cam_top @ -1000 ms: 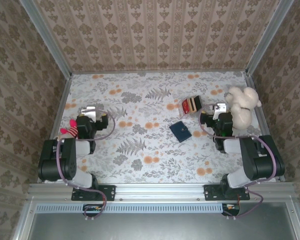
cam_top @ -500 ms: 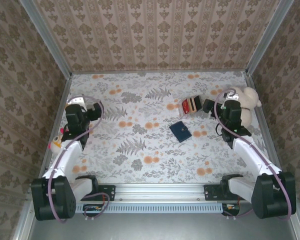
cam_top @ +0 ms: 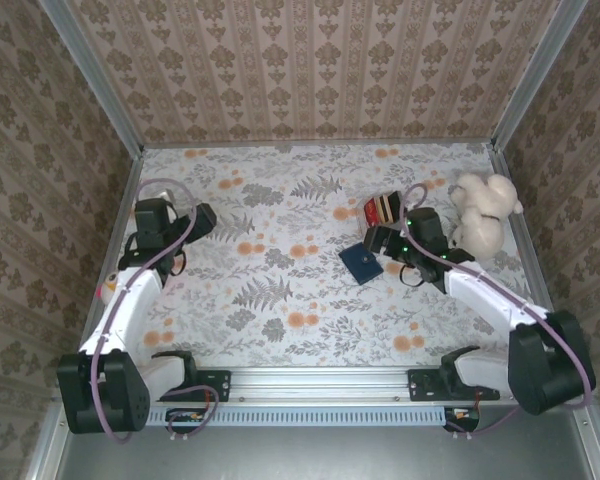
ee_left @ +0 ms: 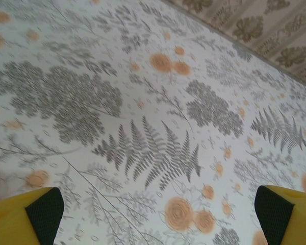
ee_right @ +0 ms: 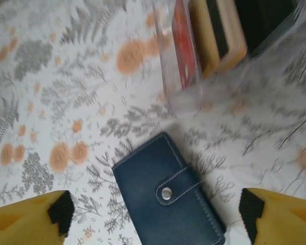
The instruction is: Take the credit cards out of the card holder
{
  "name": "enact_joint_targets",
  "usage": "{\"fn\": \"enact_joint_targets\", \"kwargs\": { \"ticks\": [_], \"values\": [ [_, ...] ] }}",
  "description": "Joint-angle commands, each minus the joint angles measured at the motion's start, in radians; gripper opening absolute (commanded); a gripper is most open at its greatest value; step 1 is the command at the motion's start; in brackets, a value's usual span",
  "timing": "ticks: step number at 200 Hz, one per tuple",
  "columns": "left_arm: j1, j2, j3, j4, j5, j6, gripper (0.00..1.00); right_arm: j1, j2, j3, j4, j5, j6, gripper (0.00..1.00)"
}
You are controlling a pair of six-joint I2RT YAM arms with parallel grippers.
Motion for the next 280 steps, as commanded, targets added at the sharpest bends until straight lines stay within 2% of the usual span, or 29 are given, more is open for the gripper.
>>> {"fn": "enact_joint_targets", "kwargs": {
  "ticks": [1,18,36,64,83,122,157,194,245,251,280],
  "values": [
    [-0.032,0.031,0.041,-0.024,0.063,-0.052,1.0,0.034,0.076,0.032,-0.014,0.034,0.071,0.82],
    [-0.06,0.053,0.041,-0.016,0.08,-0.081,1.0,0.062,0.119,0.053,-0.021,0.054,0.079,0.77],
    [-0.094,0.071,0.033,0.012,0.103,-0.103,1.0,0.112,0.181,0.083,-0.062,0.138,0.073,0.76],
    [-0.152,0.086,0.017,0.044,0.107,-0.125,1.0,0.194,0.248,0.139,-0.143,0.292,0.053,0.77],
    [-0.186,0.074,0.005,0.048,0.1,-0.12,0.99,0.232,0.301,0.179,-0.184,0.339,0.044,0.78],
    [-0.228,0.051,-0.028,0.001,0.072,-0.14,0.99,0.3,0.392,0.211,-0.198,0.275,0.101,0.78],
    [-0.276,0.061,-0.091,0.05,0.071,-0.205,0.99,0.39,0.432,0.208,-0.158,0.154,0.209,0.77],
    [-0.323,0.134,-0.102,0.094,0.098,-0.263,0.93,0.49,0.447,0.253,-0.151,0.06,0.285,0.76],
    [-0.405,0.244,-0.109,0.194,0.185,-0.345,0.84,0.466,0.288,0.283,-0.254,0.138,0.281,0.76],
    [-0.44,0.259,-0.108,0.201,0.199,-0.35,0.81,0.458,0.28,0.282,-0.267,0.143,0.277,0.75],
    [-0.494,0.304,-0.12,0.254,0.241,-0.417,0.65,0.408,0.298,0.259,-0.286,0.125,0.27,0.69]
  ]
}}
